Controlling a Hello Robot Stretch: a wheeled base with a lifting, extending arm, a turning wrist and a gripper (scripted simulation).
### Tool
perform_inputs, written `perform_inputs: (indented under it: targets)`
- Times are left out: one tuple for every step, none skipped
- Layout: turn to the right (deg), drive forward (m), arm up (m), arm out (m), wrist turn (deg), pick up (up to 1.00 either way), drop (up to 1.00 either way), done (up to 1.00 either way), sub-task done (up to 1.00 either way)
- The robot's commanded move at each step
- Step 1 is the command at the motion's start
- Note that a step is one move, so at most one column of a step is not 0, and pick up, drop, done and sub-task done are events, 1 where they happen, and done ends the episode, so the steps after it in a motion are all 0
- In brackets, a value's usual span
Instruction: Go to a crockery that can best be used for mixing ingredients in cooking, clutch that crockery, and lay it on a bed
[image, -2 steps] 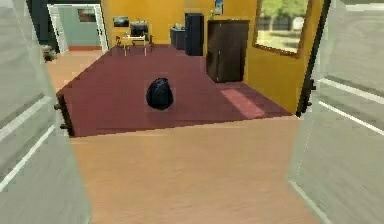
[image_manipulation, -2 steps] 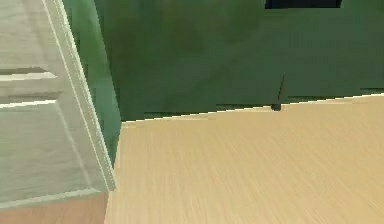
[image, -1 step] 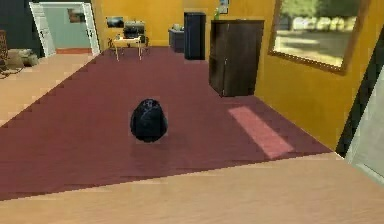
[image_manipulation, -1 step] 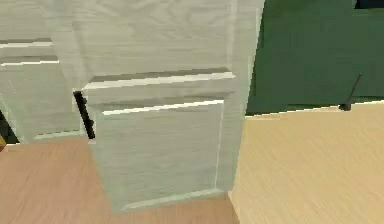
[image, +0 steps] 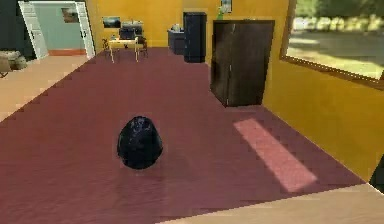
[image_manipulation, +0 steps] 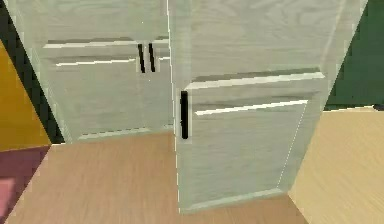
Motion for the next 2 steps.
perform_inputs:
  targets:
    - [-45.0, 0.0, 0.0, 0.0, 0.0, 0.0, 0.0, 0.0, 0.0]
    - [-9.0, 0.0, 0.0, 0.0, 0.0, 0.0, 0.0, 0.0, 0.0]
